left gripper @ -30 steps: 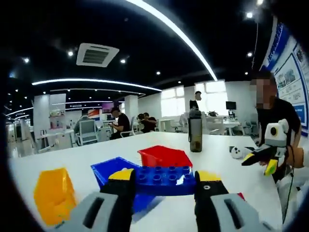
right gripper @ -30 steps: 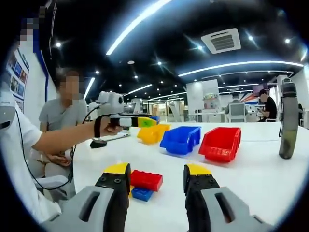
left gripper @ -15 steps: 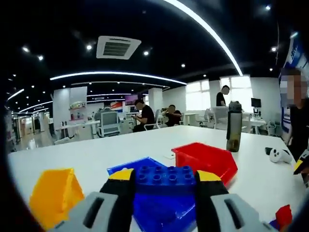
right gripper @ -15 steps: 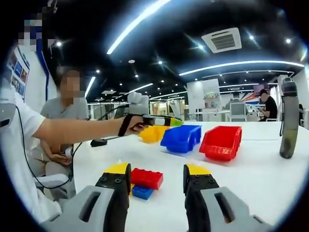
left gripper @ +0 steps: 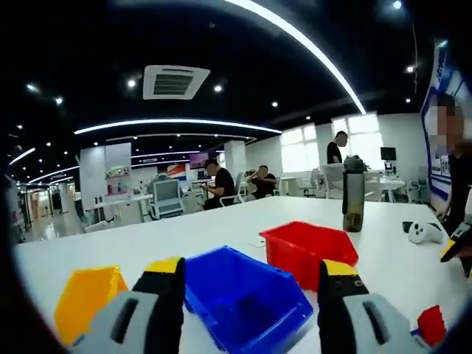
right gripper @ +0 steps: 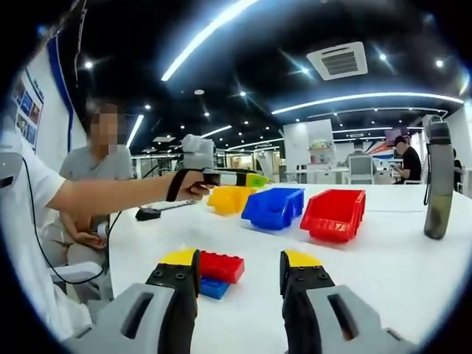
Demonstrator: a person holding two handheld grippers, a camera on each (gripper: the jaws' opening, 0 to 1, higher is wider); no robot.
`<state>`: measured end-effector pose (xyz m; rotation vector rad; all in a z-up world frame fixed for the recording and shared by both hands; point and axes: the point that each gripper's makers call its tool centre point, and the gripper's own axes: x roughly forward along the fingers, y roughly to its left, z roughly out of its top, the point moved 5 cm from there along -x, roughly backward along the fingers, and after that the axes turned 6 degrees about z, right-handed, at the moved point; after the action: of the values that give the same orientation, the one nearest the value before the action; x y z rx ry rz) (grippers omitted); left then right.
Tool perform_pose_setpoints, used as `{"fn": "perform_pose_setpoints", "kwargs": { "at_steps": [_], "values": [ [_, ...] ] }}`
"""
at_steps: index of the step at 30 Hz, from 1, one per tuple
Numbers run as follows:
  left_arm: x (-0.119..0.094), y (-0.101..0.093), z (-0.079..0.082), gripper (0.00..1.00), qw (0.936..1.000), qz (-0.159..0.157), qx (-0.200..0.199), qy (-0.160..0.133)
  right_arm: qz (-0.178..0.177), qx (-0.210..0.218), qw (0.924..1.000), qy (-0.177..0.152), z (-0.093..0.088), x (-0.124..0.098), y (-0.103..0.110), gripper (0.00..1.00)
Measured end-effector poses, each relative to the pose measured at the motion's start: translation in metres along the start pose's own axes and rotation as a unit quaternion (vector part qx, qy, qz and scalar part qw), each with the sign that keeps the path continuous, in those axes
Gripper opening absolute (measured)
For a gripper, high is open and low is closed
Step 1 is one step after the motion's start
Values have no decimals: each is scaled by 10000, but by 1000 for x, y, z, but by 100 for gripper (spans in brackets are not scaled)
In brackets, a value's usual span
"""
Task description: Take apart the toy blocks one by one and place each separated block into its matching bin, sorting the blocks by their type until all the connected pieces are disassembled and separated into the correct bins
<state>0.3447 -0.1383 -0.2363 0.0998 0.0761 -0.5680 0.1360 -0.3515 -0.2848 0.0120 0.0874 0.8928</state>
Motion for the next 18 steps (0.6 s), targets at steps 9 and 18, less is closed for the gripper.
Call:
{"fn": "perform_pose_setpoints", "kwargs": {
  "at_steps": [9, 18],
  "values": [
    [-79, -27, -1, 70, 9981, -545, -98, -261, 32, -60, 10000, -17, 3, 1, 1, 44],
    [-148, -53, -32, 68, 9943, -965, -384, -224, 95, -116, 9999, -27, 8, 4, 5, 44]
  ]
}}
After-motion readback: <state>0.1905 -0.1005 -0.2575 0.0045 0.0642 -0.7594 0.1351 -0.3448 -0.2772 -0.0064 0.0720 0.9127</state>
